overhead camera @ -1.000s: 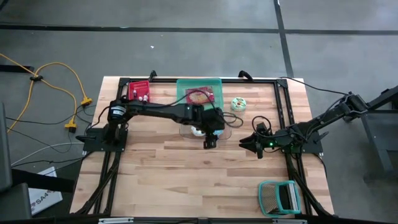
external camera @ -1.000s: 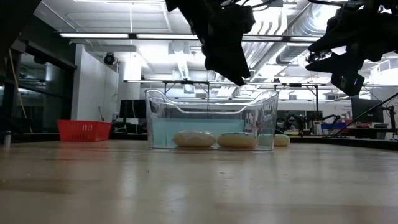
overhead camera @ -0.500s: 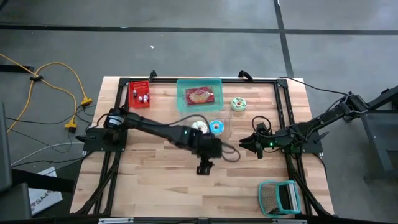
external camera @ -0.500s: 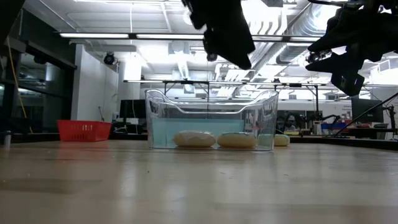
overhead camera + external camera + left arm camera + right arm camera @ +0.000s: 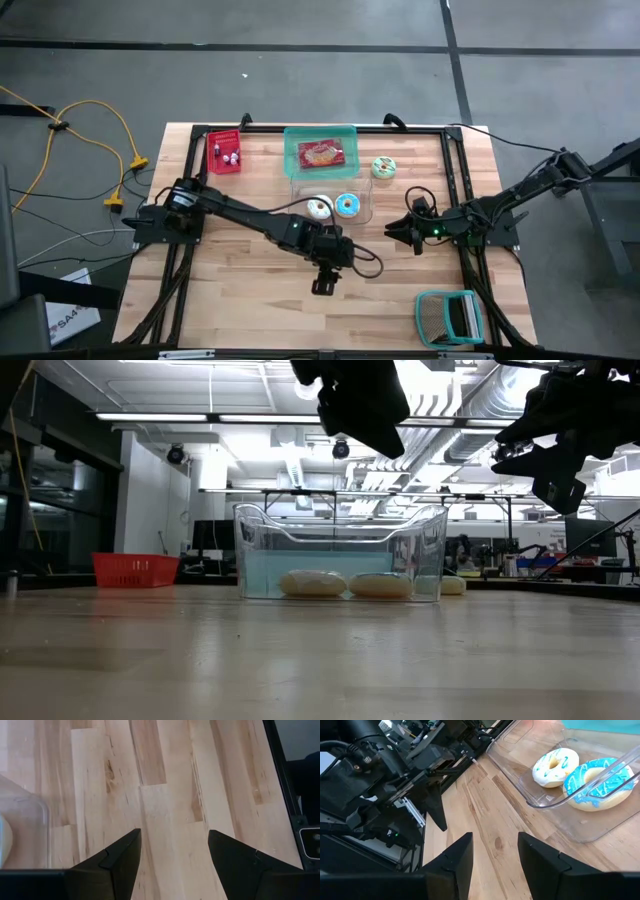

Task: Pick & Place Food Item
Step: Put the green donut into the transparent bin

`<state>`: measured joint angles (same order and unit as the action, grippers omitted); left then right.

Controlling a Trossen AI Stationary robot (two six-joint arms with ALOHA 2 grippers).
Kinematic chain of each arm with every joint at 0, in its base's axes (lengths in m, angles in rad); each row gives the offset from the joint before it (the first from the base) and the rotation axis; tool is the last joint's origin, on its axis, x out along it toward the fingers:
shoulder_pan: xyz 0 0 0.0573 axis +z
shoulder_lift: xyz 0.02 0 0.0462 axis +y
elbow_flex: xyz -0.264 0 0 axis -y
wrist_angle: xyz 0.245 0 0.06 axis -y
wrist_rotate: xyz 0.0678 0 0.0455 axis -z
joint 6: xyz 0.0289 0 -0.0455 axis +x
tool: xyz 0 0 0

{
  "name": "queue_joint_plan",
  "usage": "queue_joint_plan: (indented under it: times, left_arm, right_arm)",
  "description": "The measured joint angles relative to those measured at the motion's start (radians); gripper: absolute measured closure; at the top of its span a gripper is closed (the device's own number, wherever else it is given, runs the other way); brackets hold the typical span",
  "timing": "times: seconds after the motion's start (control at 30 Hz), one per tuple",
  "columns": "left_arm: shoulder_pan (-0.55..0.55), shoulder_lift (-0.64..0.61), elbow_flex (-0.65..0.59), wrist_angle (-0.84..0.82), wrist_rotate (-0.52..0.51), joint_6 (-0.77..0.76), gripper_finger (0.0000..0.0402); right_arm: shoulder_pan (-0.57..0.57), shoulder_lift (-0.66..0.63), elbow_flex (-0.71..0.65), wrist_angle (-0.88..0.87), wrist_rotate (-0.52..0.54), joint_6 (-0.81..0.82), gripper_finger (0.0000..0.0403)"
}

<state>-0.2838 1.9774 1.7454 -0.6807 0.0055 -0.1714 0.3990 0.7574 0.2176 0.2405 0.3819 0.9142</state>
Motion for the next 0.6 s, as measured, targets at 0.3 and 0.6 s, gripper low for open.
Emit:
queue_joint_plan:
  times: [0.3, 0.6]
  left_arm:
    - [0.012, 0.000, 0.000, 0.000, -0.008, -0.008, 0.0176]
    - [0.020, -0.011, -0.008, -0.065, -0.046, -0.018, 0.0176]
  right_arm:
    - [0.000, 0.000, 0.000, 0.000, 0.000, 0.000, 0.0258]
    - [0.000, 0.000, 0.000, 0.000, 0.000, 0.000, 0.0258]
